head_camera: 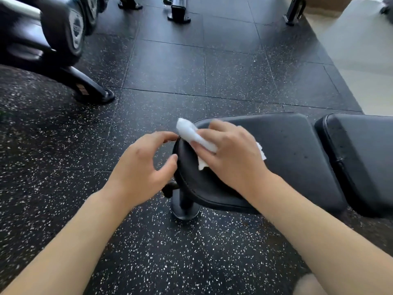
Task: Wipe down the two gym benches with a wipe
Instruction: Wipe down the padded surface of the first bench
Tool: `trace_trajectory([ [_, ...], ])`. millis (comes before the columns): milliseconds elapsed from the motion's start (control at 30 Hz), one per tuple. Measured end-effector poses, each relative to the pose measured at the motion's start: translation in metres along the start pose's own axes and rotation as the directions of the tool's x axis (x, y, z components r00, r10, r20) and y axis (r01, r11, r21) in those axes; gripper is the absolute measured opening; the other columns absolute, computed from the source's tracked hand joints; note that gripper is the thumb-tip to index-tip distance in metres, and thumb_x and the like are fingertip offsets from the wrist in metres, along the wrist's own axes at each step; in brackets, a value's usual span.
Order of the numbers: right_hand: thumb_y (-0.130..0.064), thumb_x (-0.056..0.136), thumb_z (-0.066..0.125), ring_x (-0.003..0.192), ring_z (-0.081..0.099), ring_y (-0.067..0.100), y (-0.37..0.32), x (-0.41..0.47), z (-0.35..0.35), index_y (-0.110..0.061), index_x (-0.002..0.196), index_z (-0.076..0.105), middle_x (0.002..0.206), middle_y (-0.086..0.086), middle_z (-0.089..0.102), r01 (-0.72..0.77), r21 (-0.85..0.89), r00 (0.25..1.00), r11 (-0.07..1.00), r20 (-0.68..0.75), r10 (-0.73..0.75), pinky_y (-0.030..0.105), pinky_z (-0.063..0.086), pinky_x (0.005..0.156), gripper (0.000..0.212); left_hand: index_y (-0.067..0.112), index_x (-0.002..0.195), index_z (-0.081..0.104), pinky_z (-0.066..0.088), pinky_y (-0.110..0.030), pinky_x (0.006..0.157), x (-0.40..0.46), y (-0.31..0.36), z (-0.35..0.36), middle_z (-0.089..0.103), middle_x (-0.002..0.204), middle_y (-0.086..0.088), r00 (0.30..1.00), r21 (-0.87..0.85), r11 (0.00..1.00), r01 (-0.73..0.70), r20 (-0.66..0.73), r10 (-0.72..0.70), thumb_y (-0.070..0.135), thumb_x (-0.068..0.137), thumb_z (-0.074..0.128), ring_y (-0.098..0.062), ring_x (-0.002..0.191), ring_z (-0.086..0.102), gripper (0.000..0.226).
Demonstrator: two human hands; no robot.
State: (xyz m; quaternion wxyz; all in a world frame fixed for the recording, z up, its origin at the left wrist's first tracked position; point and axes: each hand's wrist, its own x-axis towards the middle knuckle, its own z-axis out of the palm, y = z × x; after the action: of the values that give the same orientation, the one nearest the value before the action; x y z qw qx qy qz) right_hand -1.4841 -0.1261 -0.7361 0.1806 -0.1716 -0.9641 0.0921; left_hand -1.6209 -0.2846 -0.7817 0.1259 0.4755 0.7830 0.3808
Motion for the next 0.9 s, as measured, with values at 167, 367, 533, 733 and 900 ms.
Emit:
trace_trajectory([
  [167,-0.041,0.1,0.06,0.083,0.059,0.032,0.068,0.019,-0.017,-0.015,0.084,0.071,0.082,-0.002,0.049,-0.388,-0.073,0.918,0.919,-0.117,0.378,0.037,0.034,0.068,0.033,0.017,0.139,0.062,0.042,-0.029,0.113,-0.002,0.003,0.005,0.065,0.134,0.01,0.999,0.002,0.999,-0.035,-0.006,0.035,0.029,0.092,0.062,-0.011,0.128,0.059,0.049],
  [367,-0.036,0.095,0.061,0.071,0.052,0.022,-0.013,-0.022,0.001,-0.02,0.101,0.074,0.079,-0.005,0.049,0.032,0.017,0.999,0.999,0.025,-0.032,0.04,0.042,0.066,0.022,0.016,0.135,0.062,0.04,-0.016,0.104,0.011,0.0,0.014,0.066,0.129,0.01,0.997,-0.057,0.996,-0.066,-0.035,0.064,0.023,0.093,0.059,-0.008,0.12,0.061,0.042],
  [533,-0.039,0.099,0.066,0.075,0.057,0.024,0.052,-0.026,-0.03,-0.023,0.099,0.079,0.08,0.0,0.054,-0.271,-0.03,0.961,0.962,-0.066,0.269,0.042,0.047,0.07,0.021,0.017,0.135,0.062,0.041,-0.024,0.111,0.022,0.007,0.029,0.063,0.136,0.007,0.996,-0.082,0.994,-0.076,-0.06,0.071,0.023,0.093,0.057,-0.011,0.127,0.057,0.042],
  [733,-0.032,0.097,0.065,0.072,0.052,0.023,0.011,-0.05,-0.018,-0.021,0.109,0.076,0.079,-0.003,0.049,-0.139,-0.011,0.99,0.99,-0.036,0.139,0.041,0.042,0.066,0.02,0.022,0.129,0.07,0.036,-0.024,0.118,0.033,0.014,0.04,0.059,0.144,0.009,0.996,-0.211,0.975,-0.072,-0.07,0.059,0.018,0.092,0.059,-0.007,0.135,0.054,0.038],
  [900,-0.038,0.099,0.064,0.073,0.056,0.024,0.024,-0.049,-0.024,-0.022,0.1,0.077,0.081,-0.001,0.055,-0.126,-0.015,0.992,0.992,-0.011,0.126,0.044,0.047,0.068,0.021,0.022,0.125,0.074,0.041,-0.031,0.118,0.038,0.011,0.042,0.063,0.14,0.009,0.995,-0.279,0.959,-0.045,-0.094,0.019,0.01,0.096,0.058,-0.004,0.134,0.056,0.035],
])
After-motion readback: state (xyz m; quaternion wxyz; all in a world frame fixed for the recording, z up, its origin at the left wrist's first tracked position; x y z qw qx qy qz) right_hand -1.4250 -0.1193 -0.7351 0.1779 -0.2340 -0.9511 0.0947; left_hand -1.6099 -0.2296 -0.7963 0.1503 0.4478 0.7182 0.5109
